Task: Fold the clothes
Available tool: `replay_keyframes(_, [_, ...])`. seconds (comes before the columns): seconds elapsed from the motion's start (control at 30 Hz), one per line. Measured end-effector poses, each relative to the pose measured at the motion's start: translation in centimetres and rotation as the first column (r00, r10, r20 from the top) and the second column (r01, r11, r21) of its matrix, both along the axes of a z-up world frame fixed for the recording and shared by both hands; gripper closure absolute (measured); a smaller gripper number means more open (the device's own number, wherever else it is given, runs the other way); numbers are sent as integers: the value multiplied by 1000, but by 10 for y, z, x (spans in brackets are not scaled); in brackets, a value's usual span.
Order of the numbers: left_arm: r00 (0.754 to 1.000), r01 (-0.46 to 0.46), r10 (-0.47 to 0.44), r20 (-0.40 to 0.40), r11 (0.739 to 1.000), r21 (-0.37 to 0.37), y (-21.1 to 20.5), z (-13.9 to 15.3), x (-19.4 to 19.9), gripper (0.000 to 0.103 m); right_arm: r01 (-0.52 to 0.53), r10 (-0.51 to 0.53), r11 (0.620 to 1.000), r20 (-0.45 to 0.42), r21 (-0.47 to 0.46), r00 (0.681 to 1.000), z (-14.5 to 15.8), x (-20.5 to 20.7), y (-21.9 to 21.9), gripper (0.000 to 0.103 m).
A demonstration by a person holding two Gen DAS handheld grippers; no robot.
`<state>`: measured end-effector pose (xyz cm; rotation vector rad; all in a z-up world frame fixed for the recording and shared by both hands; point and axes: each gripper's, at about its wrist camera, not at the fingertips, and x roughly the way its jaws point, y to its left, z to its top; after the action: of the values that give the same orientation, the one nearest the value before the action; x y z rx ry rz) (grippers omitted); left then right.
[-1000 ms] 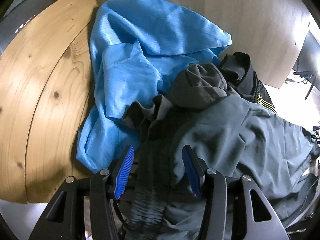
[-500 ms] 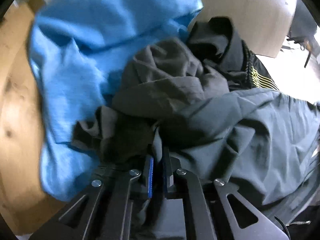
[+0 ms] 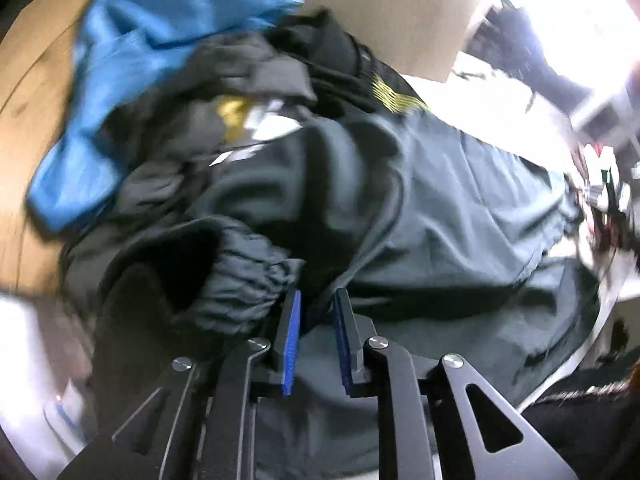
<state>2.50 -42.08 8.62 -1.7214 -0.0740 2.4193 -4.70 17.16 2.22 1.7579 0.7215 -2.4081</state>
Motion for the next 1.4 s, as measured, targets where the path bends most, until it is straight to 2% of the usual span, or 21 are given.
replay_keyframes(0.07, [998, -57, 56, -28, 998, -4, -15, 15, 8, 76, -6, 6, 1000, -2, -8, 1000, 1, 3, -3, 103])
replay_keyframes(0.13, [993, -101, 98, -65, 994, -51, -28, 31, 17, 65, -6, 5, 1000, -4, -15, 1000, 0, 1, -2, 103])
replay_keyframes(0.23, [990, -125, 116, -79, 986, -114, -33, 35, 17, 62, -5, 5, 999, 2, -32, 1000, 1, 0, -5, 102])
replay_keyframes(0.3, [992, -121, 114, -59, 984, -131, -31, 28, 12, 58, -13, 13, 999, 2, -33, 1000, 2, 1, -8, 103])
replay_keyframes(0.43, [995, -87, 74, -62, 968, -235, -15, 22, 3, 56, -29, 29, 999, 6, -41, 1000, 2, 0, -12, 102])
replay_keyframes(0.53, [997, -46, 22, -79, 949, -311, -4, 22, -18, 55, -40, 41, 998, 11, -38, 999, 2, 1, -13, 102])
replay_keyframes(0.67, [986, 111, -155, -60, 883, -457, 18, 13, -40, 45, -39, 40, 997, 16, -59, 999, 3, -4, -8, 102])
replay_keyframes(0.7, [980, 154, -194, -39, 872, -464, 21, 10, -44, 44, -37, 38, 997, 17, -62, 999, 4, -5, -6, 102])
replay_keyframes(0.8, [968, 237, -248, 28, 879, -414, 19, -3, -56, 44, -18, 20, 998, 22, -60, 1000, 3, -6, -1, 102])
replay_keyframes(0.87, [970, 239, -236, 54, 896, -374, 12, -11, -62, 50, -6, 8, 998, 24, -58, 1000, 3, -7, 2, 102])
replay_keyframes(0.93, [977, 213, -205, 60, 922, -323, 6, -15, -65, 82, 6, -5, 998, 27, -57, 1000, 3, -9, 5, 102])
replay_keyframes(0.97, [980, 200, -191, 60, 933, -298, 4, -15, -64, 87, 10, -8, 998, 29, -60, 1000, 3, -8, 5, 102])
replay_keyframes(1.03, [981, 195, -187, 54, 942, -274, 4, -13, -60, 90, 9, -7, 997, 33, -75, 999, 3, -6, 4, 102])
replay_keyframes(1.2, [980, 198, -196, 35, 935, -295, 5, -6, -54, 92, 7, -4, 996, 38, -89, 999, 4, -7, 0, 102])
replay_keyframes(1.3, [988, 140, -154, -27, 947, -291, -3, 9, -59, 92, 4, -1, 995, 32, -98, 999, 9, -9, -3, 102])
replay_keyframes(1.4, [990, 27, -65, -125, 959, -284, -22, 33, -70, 93, 1, 2, 994, 26, -107, 1000, 13, -11, -6, 102])
